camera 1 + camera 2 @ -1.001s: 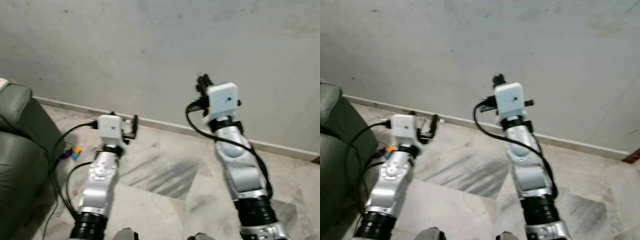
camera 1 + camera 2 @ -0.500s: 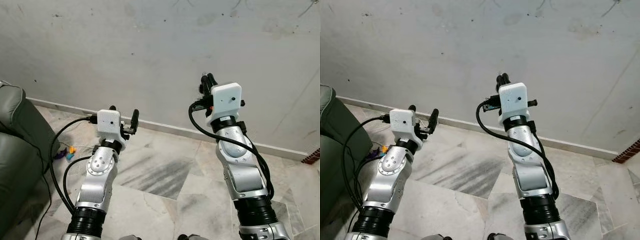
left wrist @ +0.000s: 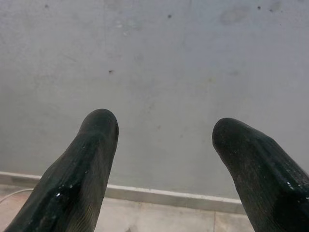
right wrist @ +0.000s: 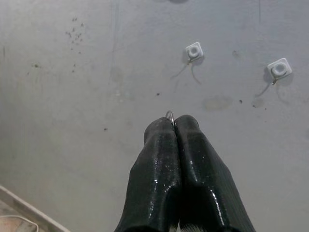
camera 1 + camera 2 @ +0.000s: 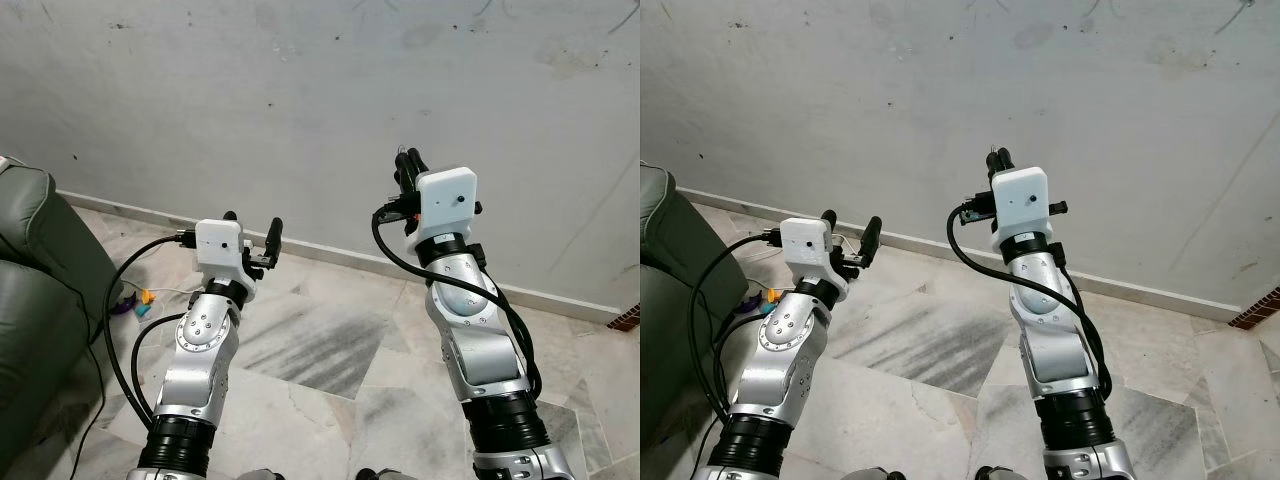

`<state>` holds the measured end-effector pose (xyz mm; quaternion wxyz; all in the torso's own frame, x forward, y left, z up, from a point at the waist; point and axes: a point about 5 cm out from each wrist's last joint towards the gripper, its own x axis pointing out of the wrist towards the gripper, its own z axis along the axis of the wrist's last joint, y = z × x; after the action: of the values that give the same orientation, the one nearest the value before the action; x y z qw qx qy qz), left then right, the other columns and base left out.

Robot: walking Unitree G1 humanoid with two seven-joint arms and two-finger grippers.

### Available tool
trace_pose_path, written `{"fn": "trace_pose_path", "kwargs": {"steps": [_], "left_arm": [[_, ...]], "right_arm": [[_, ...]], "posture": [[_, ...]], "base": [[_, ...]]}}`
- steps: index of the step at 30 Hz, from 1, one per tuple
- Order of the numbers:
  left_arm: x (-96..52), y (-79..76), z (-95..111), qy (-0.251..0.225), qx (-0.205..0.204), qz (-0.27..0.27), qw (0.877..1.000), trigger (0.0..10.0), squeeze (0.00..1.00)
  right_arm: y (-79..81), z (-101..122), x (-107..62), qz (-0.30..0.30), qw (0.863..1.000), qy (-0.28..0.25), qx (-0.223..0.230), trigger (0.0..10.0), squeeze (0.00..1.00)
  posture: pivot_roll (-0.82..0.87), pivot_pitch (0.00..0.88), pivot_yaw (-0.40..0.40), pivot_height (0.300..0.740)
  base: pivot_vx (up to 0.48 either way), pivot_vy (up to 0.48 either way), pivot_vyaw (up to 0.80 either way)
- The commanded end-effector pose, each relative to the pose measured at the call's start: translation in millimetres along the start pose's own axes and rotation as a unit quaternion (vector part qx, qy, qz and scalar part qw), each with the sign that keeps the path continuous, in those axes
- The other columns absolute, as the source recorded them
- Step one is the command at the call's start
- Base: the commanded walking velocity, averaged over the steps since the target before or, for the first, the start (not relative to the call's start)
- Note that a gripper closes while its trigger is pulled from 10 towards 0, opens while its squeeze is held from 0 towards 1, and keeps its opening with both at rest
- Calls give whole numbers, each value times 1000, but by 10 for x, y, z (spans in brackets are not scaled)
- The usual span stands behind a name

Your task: Hang keys on a hook

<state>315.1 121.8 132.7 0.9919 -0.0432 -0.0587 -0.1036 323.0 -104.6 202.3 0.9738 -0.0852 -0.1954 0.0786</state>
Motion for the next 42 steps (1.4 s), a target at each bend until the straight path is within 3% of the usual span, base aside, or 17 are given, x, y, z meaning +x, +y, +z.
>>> {"fn": "trace_pose_path", "kwargs": {"steps": [1, 29, 35, 42], "left_arm": [[-25, -3, 11, -2, -5, -7, 1000, 10000, 0], [-36, -42, -28, 6, -12, -15, 1000, 10000, 0], [-37, -39, -73, 18, -8, -5, 1000, 10000, 0], [-28, -59, -64, 19, -8, -6, 1000, 10000, 0]], "right_arm": [[19, 44, 12, 4, 1000, -12, 6, 10000, 0], [24, 27, 0, 10, 1000, -10, 7, 10000, 0], [23, 7, 4, 7, 1000, -2, 14, 10000, 0], [17, -1, 12, 7, 1000, 1, 15, 10000, 0]], "posture": [[9, 131, 48, 740], [0, 132, 50, 740], [1, 131, 50, 740], [2, 132, 50, 740]], "base": [[334, 0, 0], [373, 210, 0], [0, 0, -69], [0, 0, -800]]}}
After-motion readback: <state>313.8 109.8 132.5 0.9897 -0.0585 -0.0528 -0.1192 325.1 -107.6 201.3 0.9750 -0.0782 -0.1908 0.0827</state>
